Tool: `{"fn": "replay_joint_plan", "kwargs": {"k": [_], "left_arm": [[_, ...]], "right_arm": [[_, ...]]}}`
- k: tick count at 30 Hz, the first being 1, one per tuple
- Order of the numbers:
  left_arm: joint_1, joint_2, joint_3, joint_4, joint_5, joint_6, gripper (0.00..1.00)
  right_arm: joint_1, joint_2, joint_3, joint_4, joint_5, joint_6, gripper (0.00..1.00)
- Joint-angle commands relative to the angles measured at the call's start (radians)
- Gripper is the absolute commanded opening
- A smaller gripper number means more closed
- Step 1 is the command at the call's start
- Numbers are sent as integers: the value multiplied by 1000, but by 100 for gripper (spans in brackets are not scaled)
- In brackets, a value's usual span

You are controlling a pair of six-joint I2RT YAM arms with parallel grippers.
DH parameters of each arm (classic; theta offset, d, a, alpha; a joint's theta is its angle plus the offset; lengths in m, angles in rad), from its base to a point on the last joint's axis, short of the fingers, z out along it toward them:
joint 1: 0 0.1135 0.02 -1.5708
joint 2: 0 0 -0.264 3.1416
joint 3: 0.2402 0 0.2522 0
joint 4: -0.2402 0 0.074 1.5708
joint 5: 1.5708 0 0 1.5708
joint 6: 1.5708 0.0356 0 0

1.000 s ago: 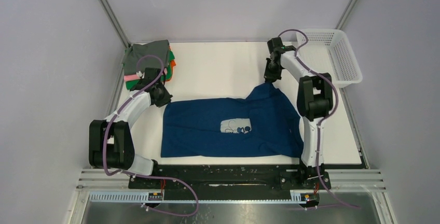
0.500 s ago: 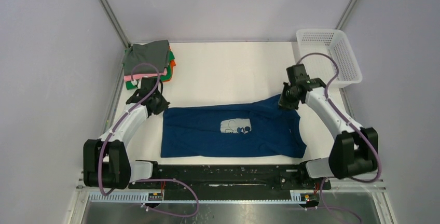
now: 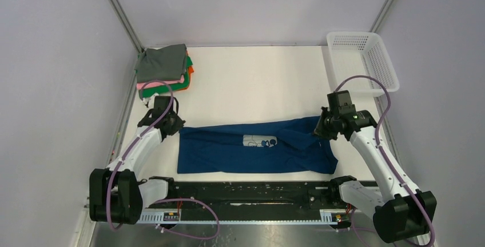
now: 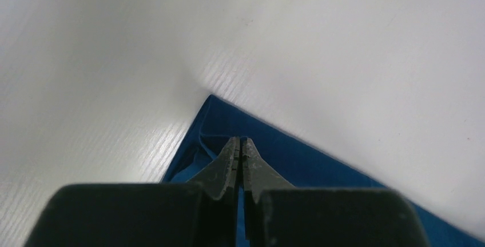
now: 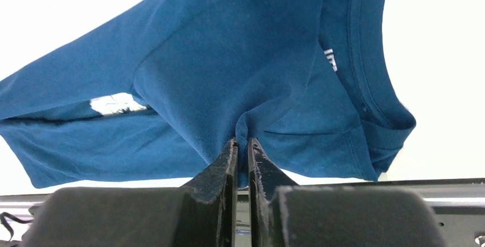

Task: Fold and stack the t-shirts
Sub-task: Fold the other side of the tshirt into a rectangle

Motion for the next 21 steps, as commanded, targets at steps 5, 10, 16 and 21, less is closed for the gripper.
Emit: {"fn": "replay_joint_plan", "kwargs": {"k": [5,10,16,21], "left_arm": [[2,-56,-69,-11,-69,-60,0],[1,-115,-115,-92,-154,-119,28],[2,-312,-89,-181,-193,-160,94],[-1,-415,-48,-109,-3,-125,99]], "right_arm": [[4,-26,-168,-17,29,47,17],[4,-117,-345,18,1,78,33],[12,-286,-367,22,-51,137,99],[11,-377,-246,16,29,99,99]]}}
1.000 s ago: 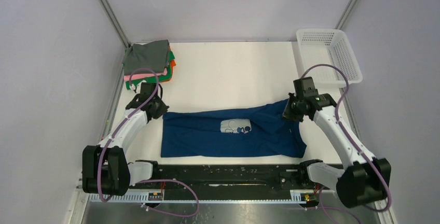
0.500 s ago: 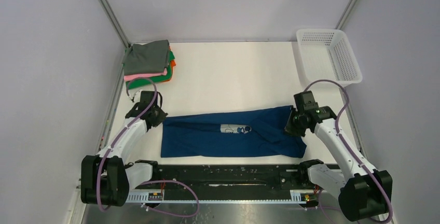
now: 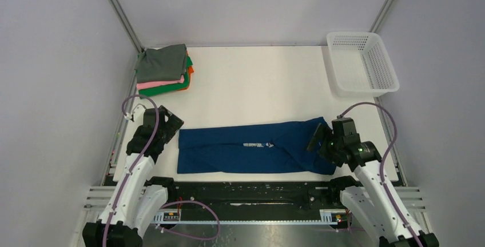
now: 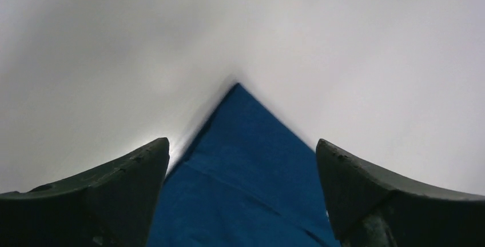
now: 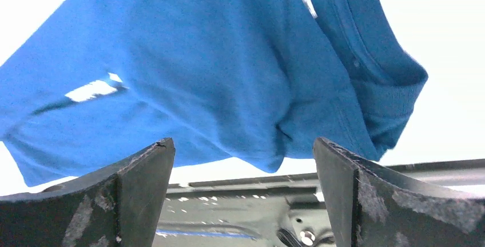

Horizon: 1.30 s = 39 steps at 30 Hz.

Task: Fold and stack the t-shirts
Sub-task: Fold the other side of the tshirt into a rectangle, then rotate the tshirt 90 degrees

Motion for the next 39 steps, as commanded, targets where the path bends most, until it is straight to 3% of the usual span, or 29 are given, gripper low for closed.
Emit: {"fn": "replay_joint_plan", "kwargs": {"k": [1,4,6,12,19,24,27,32,39], "left_arm": [[-2,-53,46,100,196,24,99],[-12,13,11,229,427,40,99],[-42,97,-7,291,509,45,99],[-169,344,9,319,460,65,99],[-178,426,-43,324,391,76,99],[-220,445,-90,344,389,46,99],[-300,461,-115,371,419,-8,99],[-479,442,-155,482,440,-187,99],[-744,442,-149,545,331,-447,99]], "right_arm": [[5,-57,123,43,7,-7,100],[4,-38,108,162,-143,14,99],[16,3,80,240,-216,41,99],[101,217,-18,434,-222,108,99],[97,604,47,523,-123,102,99],[40,871,280,499,-108,41,99],[-1,1016,448,445,-112,-8,99],[-15,1267,823,353,-184,-85,99],[-10,1618,1340,235,-251,-46,99]]}}
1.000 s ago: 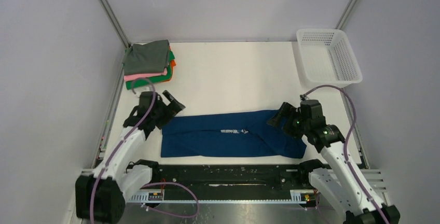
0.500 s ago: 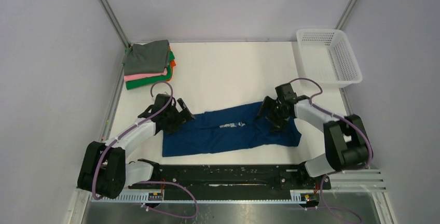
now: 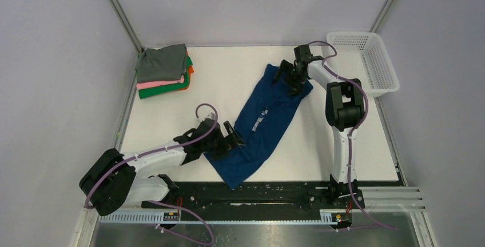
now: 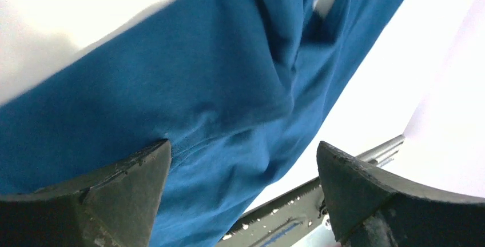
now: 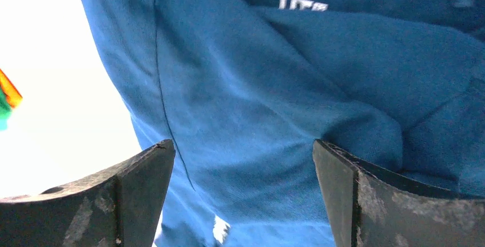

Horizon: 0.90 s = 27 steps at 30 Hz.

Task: Fold and stack the t-shirts
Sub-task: Rotate the tshirt 90 degrees

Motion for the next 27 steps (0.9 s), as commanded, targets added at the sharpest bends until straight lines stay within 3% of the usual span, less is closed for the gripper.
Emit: {"fn": "replay_joint_plan", "kwargs": {"k": [1,4,9,15,20,24,27], "left_arm": [[-161,24,-24,-24,-86,-217,99],[-249,53,12,-39,-167,-260,99],[-318,142,77,-37,-168,-288,99],[-374,178,154,-37,-221,-265,99],[-382,169,227,-52,-269,-212,99],[-418,67,311,-184,-392,-94,99],[-426,-24,340,-319,-453,-10,99]], "right_arm": [[9,176,278,-85,-33,10,99],[33,320,537,-158,-64,32,99],[93,535,905,-253,-86,66,99],[96,509,849,-7,-91,213,99],[104,483,945,-3,-104,121,99],[108,300,899,-93,-83,-12,100],[115,58,651,-94,3,-116,99]]}}
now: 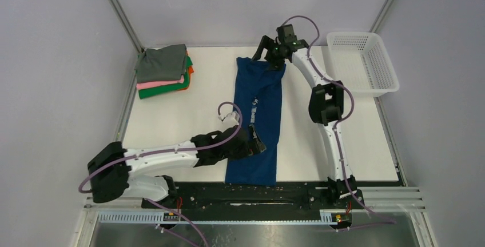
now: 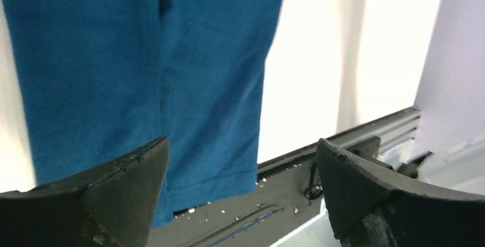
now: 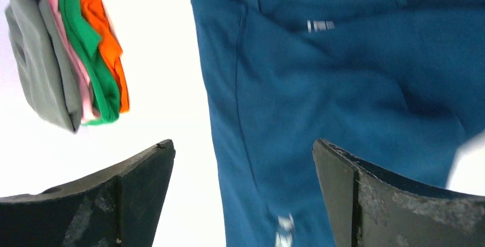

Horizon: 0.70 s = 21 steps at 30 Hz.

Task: Fold and stack the t-shirts
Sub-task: Rotate the tshirt 90 degrees, then grab the bottom of the folded rectangular tshirt with both arms

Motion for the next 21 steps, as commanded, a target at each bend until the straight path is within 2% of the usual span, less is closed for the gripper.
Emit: {"fn": "replay_joint_plan", "kwargs": {"k": [1,5,8,10,13,15,21], "left_arm": [[-16,-164,74,-217,-166,137,99],[-12,-298,-2,-408,-197,162,99],[-7,-425,-113,-436,-142,157,99],[-5,-501,-196,-405,-84,149,99],[-2,-591,-311,-301,26,144,98],[-1,-615,-361,-249,86,145,93],[-2,-534,-407,-171,158,150,79]], "right_arm": [[17,-478,-326,9,101,-199,100],[21,-946,-940,246,152,-198,99],[35,-1232,-1348,355,124,-120,100],[86,-1382,-1551,360,127,-72,99],[215,-1566,-1792,322,148,17,98],[302,-1672,-1942,333,141,101,96],[535,-1873,-2188,293,195,327,90]]}}
